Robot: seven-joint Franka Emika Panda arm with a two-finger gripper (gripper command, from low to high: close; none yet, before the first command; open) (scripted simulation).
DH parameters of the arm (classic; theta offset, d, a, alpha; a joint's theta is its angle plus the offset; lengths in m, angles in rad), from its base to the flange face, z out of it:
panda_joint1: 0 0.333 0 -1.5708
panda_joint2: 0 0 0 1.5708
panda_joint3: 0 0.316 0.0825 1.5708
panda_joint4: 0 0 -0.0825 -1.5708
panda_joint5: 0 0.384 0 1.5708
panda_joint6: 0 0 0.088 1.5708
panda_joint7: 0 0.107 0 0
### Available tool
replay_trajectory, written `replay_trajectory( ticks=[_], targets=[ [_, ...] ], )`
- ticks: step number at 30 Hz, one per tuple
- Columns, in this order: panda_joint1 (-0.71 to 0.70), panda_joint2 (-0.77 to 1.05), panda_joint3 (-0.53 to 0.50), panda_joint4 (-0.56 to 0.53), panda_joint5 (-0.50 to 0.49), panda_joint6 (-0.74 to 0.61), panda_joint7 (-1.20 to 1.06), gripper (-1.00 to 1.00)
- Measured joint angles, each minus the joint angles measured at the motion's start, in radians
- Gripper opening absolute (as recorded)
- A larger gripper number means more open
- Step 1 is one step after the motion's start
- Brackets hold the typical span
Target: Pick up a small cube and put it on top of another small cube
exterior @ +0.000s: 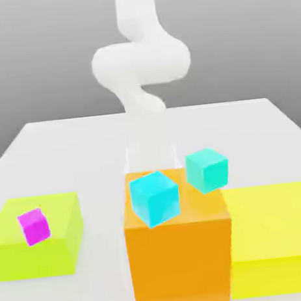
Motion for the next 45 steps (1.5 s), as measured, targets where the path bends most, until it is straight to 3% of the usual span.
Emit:
replay_trajectory(
  ticks=[17,34,38,39,45],
  targets=[
    [-0.154,0.622,-0.096,0.177,-0.035,0.083,0.105,0.00],
    [-0.352,1.243,-0.142,0.352,0.132,0.164,0.078,0.00],
    [-0.384,1.388,-0.124,0.392,0.162,0.242,0.065,0.00],
    [-0.387,1.414,-0.119,0.399,0.167,0.261,0.062,-1.00],
    [-0.389,1.428,-0.118,0.402,0.172,0.270,0.058,-1.00]
  ],
)
